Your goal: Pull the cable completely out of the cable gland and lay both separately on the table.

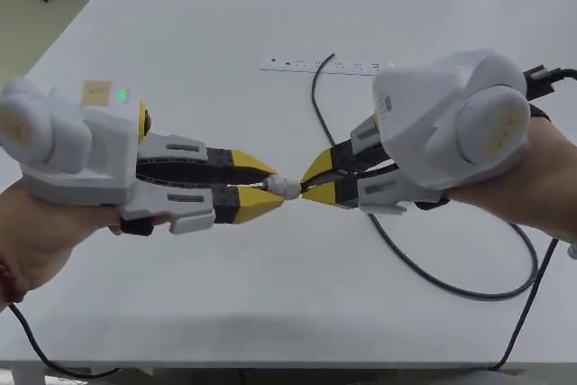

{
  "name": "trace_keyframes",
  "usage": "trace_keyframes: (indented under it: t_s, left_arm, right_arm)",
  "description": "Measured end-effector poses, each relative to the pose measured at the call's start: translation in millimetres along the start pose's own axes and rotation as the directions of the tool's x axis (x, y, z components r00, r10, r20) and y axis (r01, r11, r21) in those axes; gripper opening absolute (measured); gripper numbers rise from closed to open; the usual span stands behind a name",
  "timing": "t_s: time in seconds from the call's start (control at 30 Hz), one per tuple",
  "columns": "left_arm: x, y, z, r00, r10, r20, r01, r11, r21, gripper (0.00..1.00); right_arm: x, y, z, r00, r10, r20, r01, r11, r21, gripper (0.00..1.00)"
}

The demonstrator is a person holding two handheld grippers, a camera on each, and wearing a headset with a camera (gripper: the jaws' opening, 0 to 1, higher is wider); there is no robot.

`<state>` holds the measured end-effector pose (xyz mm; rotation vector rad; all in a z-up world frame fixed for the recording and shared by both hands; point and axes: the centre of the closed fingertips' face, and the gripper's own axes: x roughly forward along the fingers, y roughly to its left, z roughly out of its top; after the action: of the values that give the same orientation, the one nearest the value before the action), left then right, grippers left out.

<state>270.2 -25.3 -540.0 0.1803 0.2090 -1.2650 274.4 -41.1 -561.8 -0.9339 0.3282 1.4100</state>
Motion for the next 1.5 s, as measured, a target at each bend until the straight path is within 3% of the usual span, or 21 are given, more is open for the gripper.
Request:
trace_keyframes:
  t_s: [0.73, 1.1, 1.5]
  left_arm:
    - [-12.9, 8.1, -4.2, 0.9993, 0.037, 0.008, -0.037, 0.999, -0.014, 0.15]
    - [-14.7, 11.9, -2.6, 0.9979, 0.059, 0.025, -0.058, 0.997, -0.047, 0.15]
    - [-12.3, 11.7, -1.9, 0.9974, 0.058, 0.043, -0.055, 0.996, -0.073, 0.15]
  right_arm:
    - [-12.8, -2.2, -55.6, 0.9936, -0.029, -0.109, 0.042, 0.992, 0.122, 0.0]
    - [-15.3, -0.5, -68.4, 0.9895, -0.038, -0.139, 0.061, 0.985, 0.164, 0.0]
    - [-13.5, 2.9, -70.3, 0.9902, -0.025, -0.138, 0.052, 0.979, 0.196, 0.0]
